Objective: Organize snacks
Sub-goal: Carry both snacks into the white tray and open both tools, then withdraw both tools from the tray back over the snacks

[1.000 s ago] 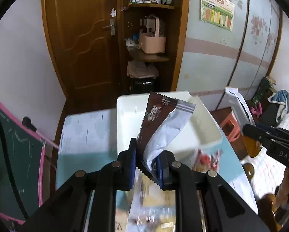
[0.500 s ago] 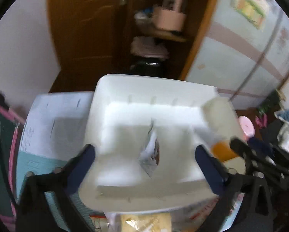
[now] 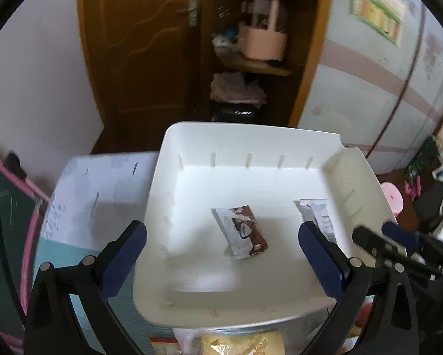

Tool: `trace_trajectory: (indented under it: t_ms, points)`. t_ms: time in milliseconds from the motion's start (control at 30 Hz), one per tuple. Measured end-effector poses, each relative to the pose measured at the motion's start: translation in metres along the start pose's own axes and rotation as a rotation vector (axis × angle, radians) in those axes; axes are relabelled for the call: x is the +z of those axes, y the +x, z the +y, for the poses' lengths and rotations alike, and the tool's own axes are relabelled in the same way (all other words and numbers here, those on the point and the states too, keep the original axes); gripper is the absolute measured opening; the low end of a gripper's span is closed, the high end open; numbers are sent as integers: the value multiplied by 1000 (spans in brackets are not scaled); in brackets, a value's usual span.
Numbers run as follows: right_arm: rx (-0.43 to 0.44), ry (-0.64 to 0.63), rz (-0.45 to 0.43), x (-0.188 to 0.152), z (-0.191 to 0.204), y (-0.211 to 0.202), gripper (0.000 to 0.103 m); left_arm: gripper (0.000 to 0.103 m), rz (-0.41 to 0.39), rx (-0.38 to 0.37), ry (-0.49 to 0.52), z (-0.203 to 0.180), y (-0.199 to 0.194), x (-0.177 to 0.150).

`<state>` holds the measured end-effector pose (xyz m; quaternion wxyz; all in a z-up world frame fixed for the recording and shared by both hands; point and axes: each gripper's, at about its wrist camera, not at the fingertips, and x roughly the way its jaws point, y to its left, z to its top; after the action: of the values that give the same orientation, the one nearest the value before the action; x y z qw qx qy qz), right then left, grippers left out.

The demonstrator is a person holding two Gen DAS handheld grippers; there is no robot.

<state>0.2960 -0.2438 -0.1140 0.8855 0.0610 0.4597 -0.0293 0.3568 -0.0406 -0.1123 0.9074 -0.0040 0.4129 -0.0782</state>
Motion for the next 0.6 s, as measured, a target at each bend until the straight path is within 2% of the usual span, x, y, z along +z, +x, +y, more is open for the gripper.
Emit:
trace_trajectory:
  t_ms: [133,267,333,533,600]
  points:
    - [-1,7,-64,-1,4,-11,55,99,7,-3,14,-6,-11,-4]
    - [16,-13,-14,-5,6,-13,55,99,88,-1,-10,1,-10,-8]
    - [12,-22,8,-11,7,-13,55,99,102,20,-25,5,-13,-14]
    - [47,9,67,-34,3,-14,55,99,71,52,-7,9,-39,-35]
    - [15,-21,36,-41,6,-21,56,99,51,52,0,8,-50,-41]
